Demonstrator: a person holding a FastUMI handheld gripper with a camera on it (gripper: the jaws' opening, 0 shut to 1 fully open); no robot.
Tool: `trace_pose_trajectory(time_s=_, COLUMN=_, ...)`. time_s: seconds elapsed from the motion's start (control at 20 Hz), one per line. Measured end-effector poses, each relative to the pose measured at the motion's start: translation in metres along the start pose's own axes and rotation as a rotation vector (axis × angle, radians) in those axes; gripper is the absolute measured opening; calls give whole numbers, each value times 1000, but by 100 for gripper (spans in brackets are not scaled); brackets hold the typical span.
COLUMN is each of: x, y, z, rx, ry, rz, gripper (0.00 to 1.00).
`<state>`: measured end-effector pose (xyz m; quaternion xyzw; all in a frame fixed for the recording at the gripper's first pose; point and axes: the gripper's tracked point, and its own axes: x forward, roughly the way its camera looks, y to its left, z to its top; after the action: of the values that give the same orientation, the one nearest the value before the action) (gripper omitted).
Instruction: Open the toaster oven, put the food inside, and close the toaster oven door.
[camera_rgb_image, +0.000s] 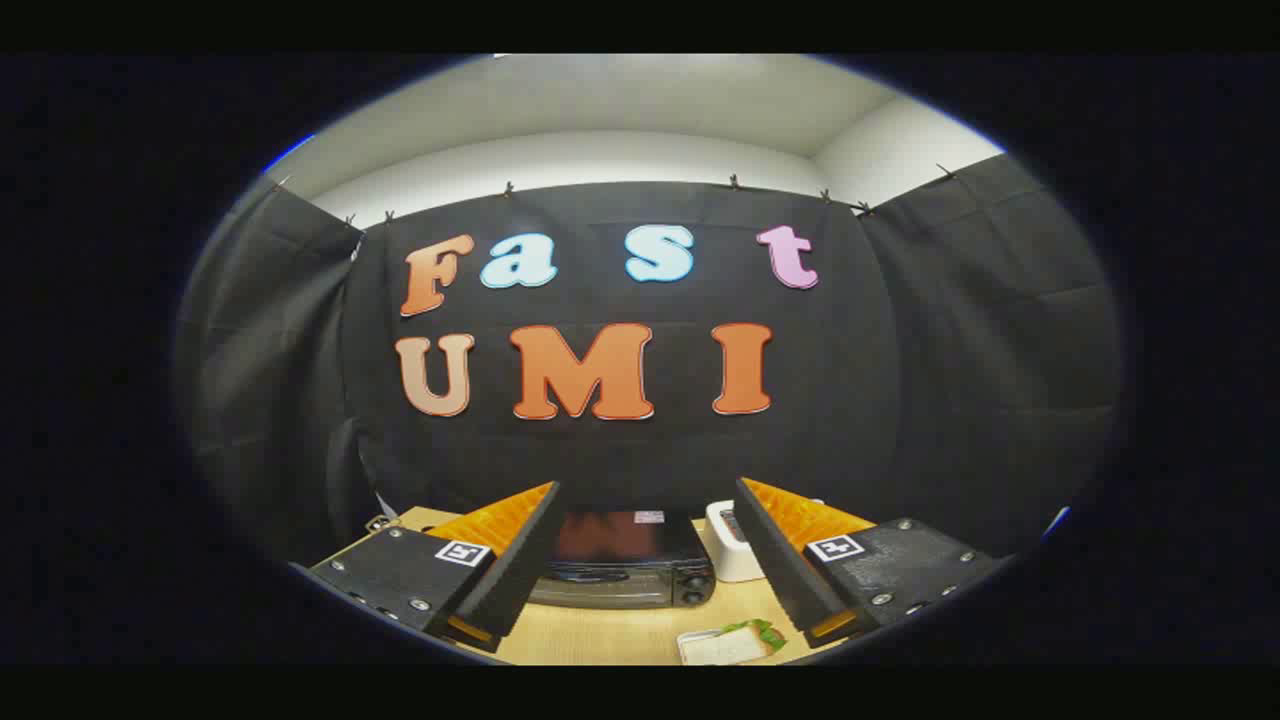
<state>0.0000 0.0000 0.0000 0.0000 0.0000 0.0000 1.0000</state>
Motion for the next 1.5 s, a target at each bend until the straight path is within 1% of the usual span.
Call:
trace_pose_trajectory(time_s=0.15, x=-2, y=-1, z=2, rx=-29, ry=-8, rz=-15, gripper=99)
trace_pose_trajectory(time_s=0.35, x=-3, y=-1, z=4, rx=-28, ry=-11, rz=-21, gripper=99)
trace_pose_trajectory(time_s=0.6, x=-7, y=5, z=4, rx=-28, ry=-7, rz=-15, gripper=99)
trace_pose_trajectory(time_s=0.8, x=-1, y=15, z=-3, rx=-29, ry=-4, rz=-4, gripper=99)
trace_pose_trajectory(time_s=1.1, x=26, y=44, z=-41, rx=-34, ry=51, rz=25, gripper=99)
trace_pose_trajectory(time_s=1.25, x=46, y=55, z=-65, rx=-55, ry=88, rz=16, gripper=99)
trace_pose_trajectory(time_s=1.5, x=86, y=85, z=-125, rx=-66, ry=198, rz=43, gripper=99)
